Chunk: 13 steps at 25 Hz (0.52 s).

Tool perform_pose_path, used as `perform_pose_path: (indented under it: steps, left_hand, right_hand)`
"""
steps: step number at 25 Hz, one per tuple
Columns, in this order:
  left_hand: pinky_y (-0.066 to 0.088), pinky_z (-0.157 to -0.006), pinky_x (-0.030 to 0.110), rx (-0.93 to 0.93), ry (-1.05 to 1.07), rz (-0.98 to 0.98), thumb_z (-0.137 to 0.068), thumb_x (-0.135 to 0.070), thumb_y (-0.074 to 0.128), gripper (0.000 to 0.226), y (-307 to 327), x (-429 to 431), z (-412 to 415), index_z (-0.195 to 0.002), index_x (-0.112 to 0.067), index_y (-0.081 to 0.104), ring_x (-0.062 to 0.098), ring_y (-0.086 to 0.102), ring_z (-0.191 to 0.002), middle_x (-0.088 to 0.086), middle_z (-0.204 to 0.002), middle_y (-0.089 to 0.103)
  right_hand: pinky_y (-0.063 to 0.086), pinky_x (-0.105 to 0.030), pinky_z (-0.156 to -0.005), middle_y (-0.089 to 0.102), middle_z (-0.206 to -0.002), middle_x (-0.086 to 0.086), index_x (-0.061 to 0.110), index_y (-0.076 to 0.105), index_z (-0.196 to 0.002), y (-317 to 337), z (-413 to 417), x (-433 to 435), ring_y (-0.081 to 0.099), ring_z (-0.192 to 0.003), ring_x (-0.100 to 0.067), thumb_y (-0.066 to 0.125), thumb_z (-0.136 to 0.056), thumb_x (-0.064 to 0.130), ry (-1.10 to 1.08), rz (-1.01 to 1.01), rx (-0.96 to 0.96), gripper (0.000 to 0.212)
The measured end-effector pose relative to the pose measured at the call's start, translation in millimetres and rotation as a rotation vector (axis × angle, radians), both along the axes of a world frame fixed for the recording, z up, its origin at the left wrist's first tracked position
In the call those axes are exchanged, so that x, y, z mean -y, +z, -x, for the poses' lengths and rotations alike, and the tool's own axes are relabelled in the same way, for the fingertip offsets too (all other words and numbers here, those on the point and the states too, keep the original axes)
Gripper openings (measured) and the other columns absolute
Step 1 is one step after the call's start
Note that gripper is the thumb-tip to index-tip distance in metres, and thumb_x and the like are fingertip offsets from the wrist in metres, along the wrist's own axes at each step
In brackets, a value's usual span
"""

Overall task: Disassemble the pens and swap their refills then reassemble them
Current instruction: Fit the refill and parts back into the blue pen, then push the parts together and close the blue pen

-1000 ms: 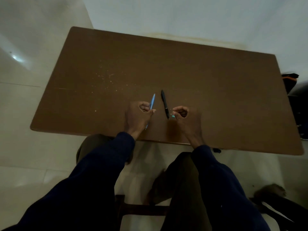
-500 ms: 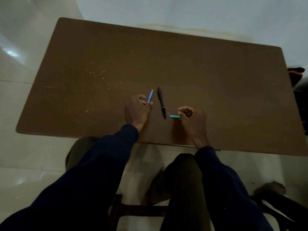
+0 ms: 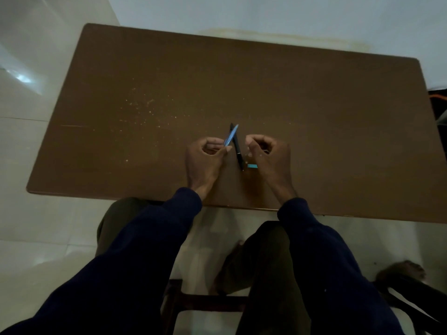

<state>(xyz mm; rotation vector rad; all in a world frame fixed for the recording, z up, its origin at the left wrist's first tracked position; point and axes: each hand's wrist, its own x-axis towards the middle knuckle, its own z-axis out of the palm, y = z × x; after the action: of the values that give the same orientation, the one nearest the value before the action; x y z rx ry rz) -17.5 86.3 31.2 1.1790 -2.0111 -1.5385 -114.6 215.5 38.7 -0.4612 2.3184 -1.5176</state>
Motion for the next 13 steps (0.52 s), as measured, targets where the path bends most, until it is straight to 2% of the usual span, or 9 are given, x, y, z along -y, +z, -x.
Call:
perform_pose_path:
  steps: [2, 5, 8, 10, 13]
  left_hand:
    - [0.061, -0.071, 0.02, -0.055, -0.035, -0.021, -0.079, -0.022, 0.085, 0.024, 2.3, -1.9, -2.7, -0.099, -0.015, 0.073, -0.001, 0.07, -0.08, -0.009, -0.09, 0.073]
    - [0.059, -0.071, 0.017, -0.115, -0.055, 0.006, -0.077, -0.019, 0.087, 0.025, 6.7, -4.3, -3.7, -0.096, -0.014, 0.073, 0.0, 0.07, -0.079, -0.009, -0.088, 0.073]
    - [0.06, -0.073, 0.018, -0.13, -0.074, -0.018, -0.078, -0.018, 0.086, 0.027, 10.8, -0.6, -4.6, -0.102, -0.012, 0.074, 0.001, 0.071, -0.082, -0.008, -0.092, 0.074]
    - [0.059, -0.074, 0.017, -0.133, -0.124, -0.066, -0.083, -0.019, 0.082, 0.024, 10.6, 3.5, -8.2, -0.105, -0.014, 0.075, -0.001, 0.071, -0.084, -0.01, -0.094, 0.074]
    - [0.06, -0.072, 0.02, -0.089, -0.199, -0.169, -0.09, -0.023, 0.075, 0.017, 5.0, 10.0, -18.0, -0.106, -0.018, 0.077, 0.002, 0.072, -0.083, -0.007, -0.09, 0.077]
  right_hand:
    - [0.061, -0.023, -0.071, 0.075, -0.096, 0.006, 0.026, 0.072, -0.106, 5.5, -0.5, 11.6, 0.074, -0.084, -0.008, 0.067, -0.098, 0.031, 0.0, 0.068, 0.067, 0.01]
    - [0.061, -0.023, -0.07, 0.077, -0.093, 0.001, 0.017, 0.075, -0.103, 9.0, -0.6, 22.2, 0.075, -0.083, -0.009, 0.07, -0.097, 0.03, -0.045, 0.113, 0.118, 0.016]
    - [0.06, -0.023, -0.068, 0.077, -0.089, -0.001, 0.015, 0.075, -0.099, 11.4, -2.0, 25.5, 0.074, -0.079, -0.011, 0.069, -0.097, 0.028, -0.067, 0.163, 0.177, 0.015]
    - [0.062, -0.027, -0.076, 0.077, -0.093, -0.001, 0.017, 0.072, -0.099, 14.5, -2.2, 23.8, 0.075, -0.086, -0.015, 0.063, -0.101, 0.024, -0.046, 0.247, 0.238, 0.011]
    - [0.061, -0.042, -0.091, 0.077, -0.1, -0.01, 0.009, 0.067, -0.109, 15.7, -0.3, 23.9, 0.074, -0.099, -0.029, 0.054, -0.105, 0.021, -0.056, 0.392, 0.332, 0.018]
